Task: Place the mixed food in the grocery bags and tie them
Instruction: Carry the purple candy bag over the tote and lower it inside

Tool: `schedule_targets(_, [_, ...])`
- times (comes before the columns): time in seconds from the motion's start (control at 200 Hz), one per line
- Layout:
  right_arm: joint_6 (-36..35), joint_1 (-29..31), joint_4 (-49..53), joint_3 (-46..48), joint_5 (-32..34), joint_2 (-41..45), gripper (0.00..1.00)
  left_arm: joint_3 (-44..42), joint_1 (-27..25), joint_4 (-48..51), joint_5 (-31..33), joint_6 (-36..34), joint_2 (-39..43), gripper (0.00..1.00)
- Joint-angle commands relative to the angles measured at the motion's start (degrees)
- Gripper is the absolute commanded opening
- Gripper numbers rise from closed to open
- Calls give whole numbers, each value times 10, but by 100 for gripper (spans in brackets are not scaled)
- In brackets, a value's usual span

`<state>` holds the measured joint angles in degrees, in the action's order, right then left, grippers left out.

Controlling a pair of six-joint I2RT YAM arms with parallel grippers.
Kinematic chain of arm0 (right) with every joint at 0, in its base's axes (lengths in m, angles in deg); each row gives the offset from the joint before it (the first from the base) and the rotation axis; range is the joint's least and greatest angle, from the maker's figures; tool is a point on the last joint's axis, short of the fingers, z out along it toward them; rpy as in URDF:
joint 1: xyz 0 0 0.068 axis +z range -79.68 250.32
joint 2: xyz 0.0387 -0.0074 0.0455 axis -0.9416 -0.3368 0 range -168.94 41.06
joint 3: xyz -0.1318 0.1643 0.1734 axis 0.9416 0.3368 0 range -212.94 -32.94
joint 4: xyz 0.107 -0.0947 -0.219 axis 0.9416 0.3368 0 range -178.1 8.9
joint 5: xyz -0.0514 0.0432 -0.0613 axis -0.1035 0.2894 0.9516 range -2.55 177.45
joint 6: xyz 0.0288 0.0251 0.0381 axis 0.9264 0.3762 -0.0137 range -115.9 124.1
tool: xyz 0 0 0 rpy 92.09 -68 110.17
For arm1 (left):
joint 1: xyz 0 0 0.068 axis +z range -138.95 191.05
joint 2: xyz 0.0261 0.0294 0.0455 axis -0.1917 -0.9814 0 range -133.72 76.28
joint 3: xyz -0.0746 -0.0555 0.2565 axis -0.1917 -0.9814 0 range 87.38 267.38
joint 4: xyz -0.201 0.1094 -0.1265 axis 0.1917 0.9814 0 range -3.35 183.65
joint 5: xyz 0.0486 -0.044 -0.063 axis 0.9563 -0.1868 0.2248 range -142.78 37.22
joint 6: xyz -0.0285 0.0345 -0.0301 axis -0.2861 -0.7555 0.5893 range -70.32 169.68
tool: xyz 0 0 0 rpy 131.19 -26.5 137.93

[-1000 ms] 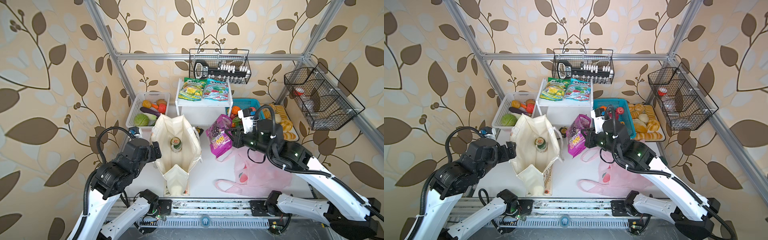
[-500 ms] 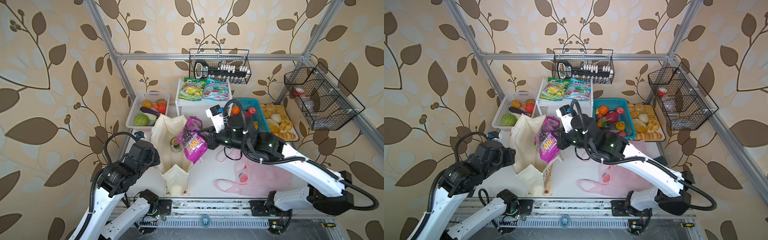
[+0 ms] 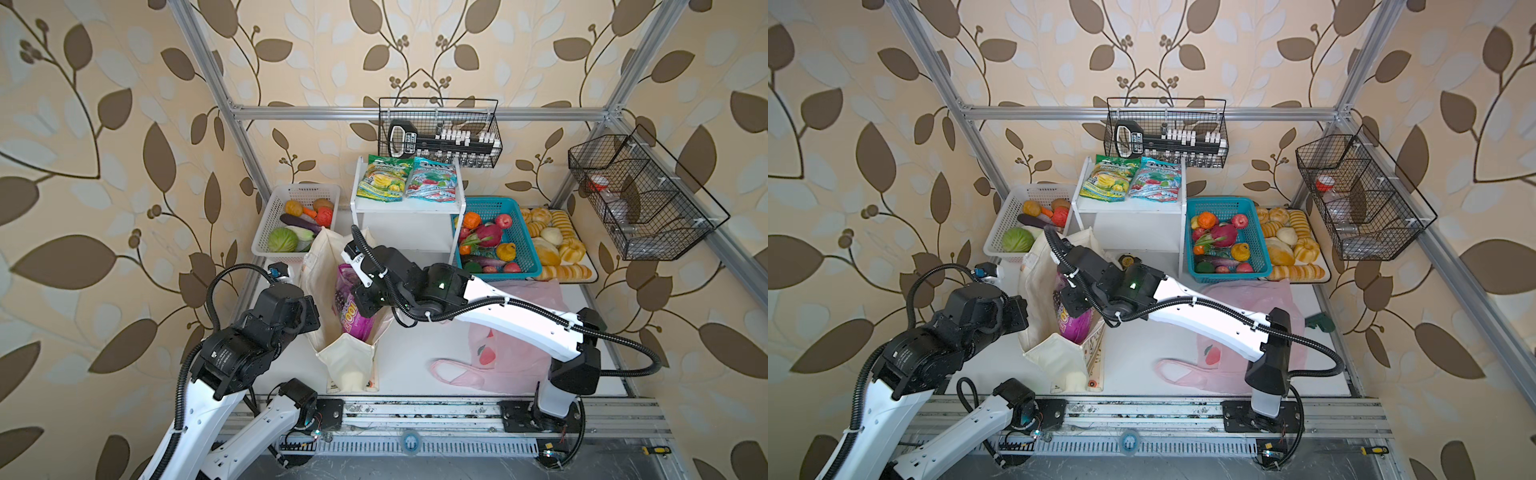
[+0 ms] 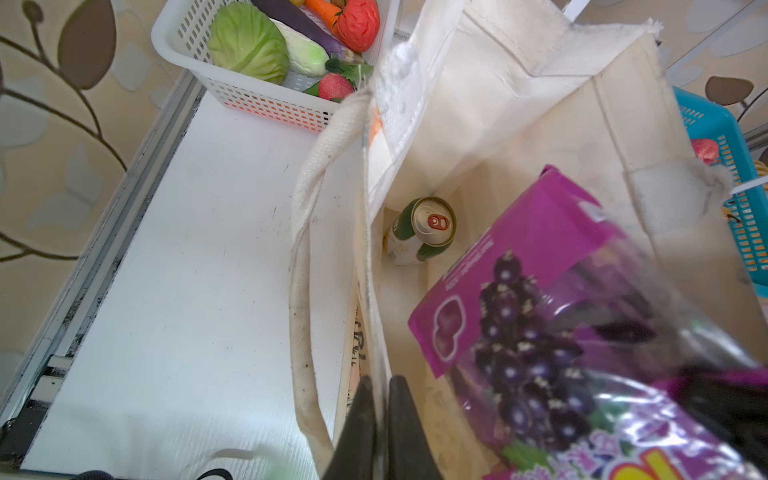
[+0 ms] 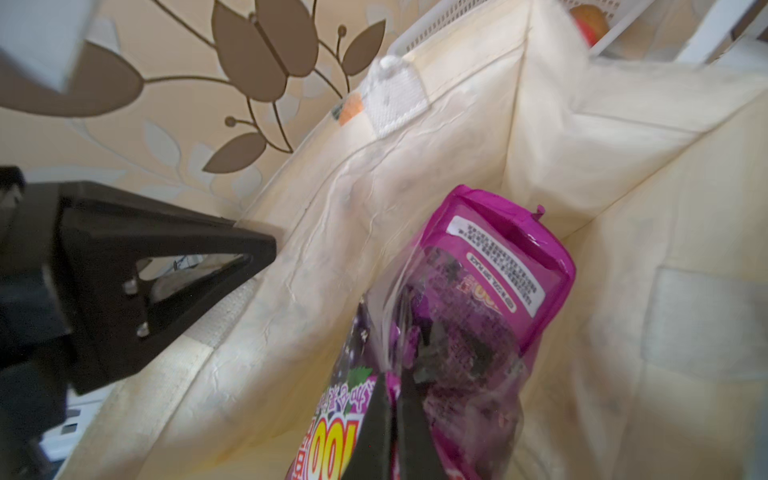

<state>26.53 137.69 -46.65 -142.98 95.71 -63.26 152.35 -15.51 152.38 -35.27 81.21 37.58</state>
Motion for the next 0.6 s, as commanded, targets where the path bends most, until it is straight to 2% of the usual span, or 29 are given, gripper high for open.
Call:
schedule_targets(0.0, [0, 19, 10, -35, -11, -16, 0, 3, 2, -25, 25, -1, 6, 0])
schedule_targets(0.27, [106, 31, -14, -18, -58, -55, 0, -6, 2, -40, 20, 9, 6, 0])
schedule_targets(0.485, [154, 32, -38, 4, -75, -81, 0, -5, 2, -41, 28, 17, 6, 0])
schedule_targets(0.595, [164, 30, -70, 21, -62, -78, 0, -12, 2, -46, 28, 22, 10, 0])
